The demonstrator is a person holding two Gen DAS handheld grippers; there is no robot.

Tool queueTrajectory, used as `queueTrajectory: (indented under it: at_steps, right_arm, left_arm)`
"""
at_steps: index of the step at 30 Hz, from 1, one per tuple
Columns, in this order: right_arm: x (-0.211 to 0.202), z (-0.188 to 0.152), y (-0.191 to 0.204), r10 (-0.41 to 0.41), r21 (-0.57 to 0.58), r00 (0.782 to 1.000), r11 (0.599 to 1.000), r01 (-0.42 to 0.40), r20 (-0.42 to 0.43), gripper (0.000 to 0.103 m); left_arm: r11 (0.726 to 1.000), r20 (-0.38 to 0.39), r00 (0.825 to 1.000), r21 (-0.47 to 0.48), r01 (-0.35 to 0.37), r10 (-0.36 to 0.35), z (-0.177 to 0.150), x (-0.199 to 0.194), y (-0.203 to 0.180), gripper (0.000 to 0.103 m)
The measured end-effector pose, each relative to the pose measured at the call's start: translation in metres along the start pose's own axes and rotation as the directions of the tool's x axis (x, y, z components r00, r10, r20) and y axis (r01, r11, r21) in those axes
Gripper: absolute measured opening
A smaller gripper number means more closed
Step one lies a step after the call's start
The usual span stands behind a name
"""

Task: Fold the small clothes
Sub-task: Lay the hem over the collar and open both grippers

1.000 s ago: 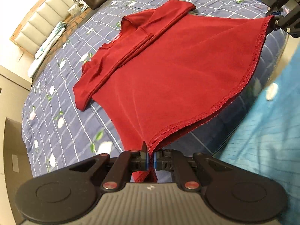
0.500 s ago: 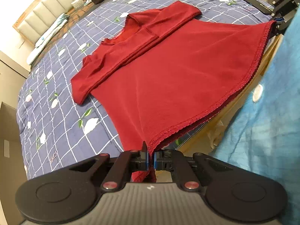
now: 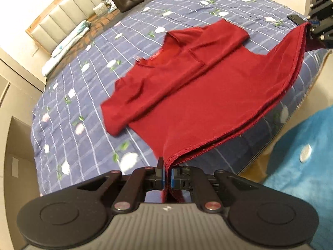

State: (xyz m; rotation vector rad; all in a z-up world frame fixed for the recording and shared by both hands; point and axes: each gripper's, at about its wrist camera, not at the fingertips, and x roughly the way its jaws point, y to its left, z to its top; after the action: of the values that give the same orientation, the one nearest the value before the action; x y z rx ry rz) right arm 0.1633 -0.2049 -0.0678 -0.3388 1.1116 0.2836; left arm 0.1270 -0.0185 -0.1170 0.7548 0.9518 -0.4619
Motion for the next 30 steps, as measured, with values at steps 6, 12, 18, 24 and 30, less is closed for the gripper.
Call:
queueTrajectory:
  at_steps: [6, 12, 18, 24, 30]
  right_arm:
    - [0.022, 0.047, -0.032, -0.013, -0.009, 0.999, 1.0, 0.014, 0.047, 0.004]
    - [0.07, 0.108, -0.08, -0.009, 0.02, 0.999, 1.0, 0.008, 0.05, 0.004]
    - [0.14, 0.167, -0.124, 0.025, 0.002, 1.0, 1.0, -0.026, 0.013, 0.004]
    - [0.215, 0.206, -0.153, 0.062, -0.014, 0.996, 0.998, -0.063, -0.061, 0.004]
    - [0.276, 0.22, -0.178, 0.109, 0.076, 0.983, 0.992, -0.099, -0.145, 0.005]
  left_arm:
    - [1.0, 0.033, 0.999, 0.005, -0.028, 0.028, 0.05, 0.016, 0.042, 0.005]
    - [0.999, 0.021, 1.0, -0.043, -0.007, 0.008, 0.115, 0.056, 0.093, 0.005]
    - [0.996, -0.036, 0.998, -0.085, 0.042, -0.045, 0.17, 0.123, 0.144, 0.005]
    - [0.991, -0.108, 0.991, -0.116, 0.062, -0.074, 0.208, 0.191, 0.174, 0.005]
    - [0.986, -0.181, 0.977, -0.142, 0.091, -0.117, 0.23, 0.246, 0.184, 0.007]
